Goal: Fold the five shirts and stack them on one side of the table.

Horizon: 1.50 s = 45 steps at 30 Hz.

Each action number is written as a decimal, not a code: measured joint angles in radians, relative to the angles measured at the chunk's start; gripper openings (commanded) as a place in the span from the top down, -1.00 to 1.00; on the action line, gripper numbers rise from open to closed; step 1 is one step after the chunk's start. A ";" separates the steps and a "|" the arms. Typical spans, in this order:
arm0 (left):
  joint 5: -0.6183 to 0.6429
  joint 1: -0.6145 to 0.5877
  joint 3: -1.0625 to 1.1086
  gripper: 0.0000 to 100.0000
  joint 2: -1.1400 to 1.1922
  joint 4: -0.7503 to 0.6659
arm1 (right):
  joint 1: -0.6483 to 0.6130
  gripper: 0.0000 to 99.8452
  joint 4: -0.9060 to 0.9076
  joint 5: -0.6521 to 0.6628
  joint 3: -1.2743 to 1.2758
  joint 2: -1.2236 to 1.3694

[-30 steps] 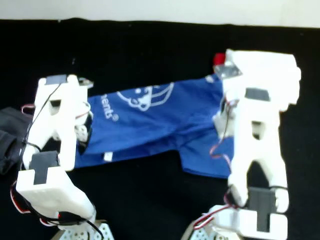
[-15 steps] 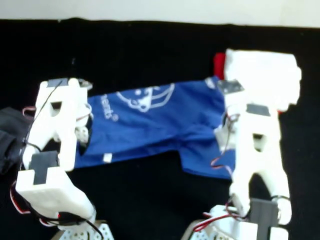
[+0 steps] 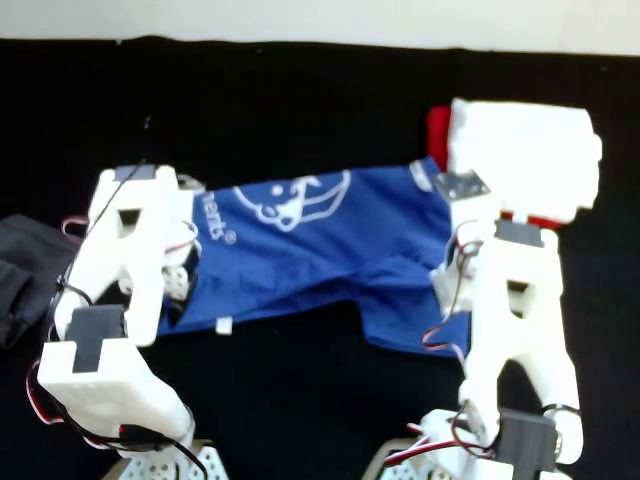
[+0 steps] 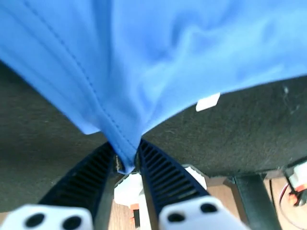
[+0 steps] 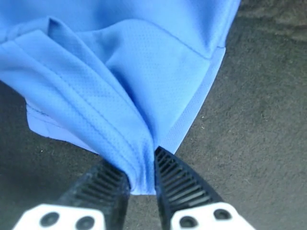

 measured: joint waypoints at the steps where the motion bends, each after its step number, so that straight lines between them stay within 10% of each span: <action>1: 0.000 0.000 0.006 0.98 0.000 0.000 | 0.000 0.99 0.000 0.000 0.000 0.000; 14: 0.000 -0.003 0.011 0.97 0.000 -0.020 | 0.000 0.61 0.051 0.000 0.000 0.000; 28: -0.051 -0.158 -0.399 0.66 0.000 0.170 | 0.000 0.62 0.092 0.028 -0.055 0.000; 33: -0.057 -0.153 -0.466 1.00 0.000 0.181 | 0.002 0.93 0.103 -0.068 -0.233 0.000; 45: 0.032 0.005 -0.474 0.98 0.293 -0.120 | -0.249 0.96 -0.213 -0.127 -0.316 0.101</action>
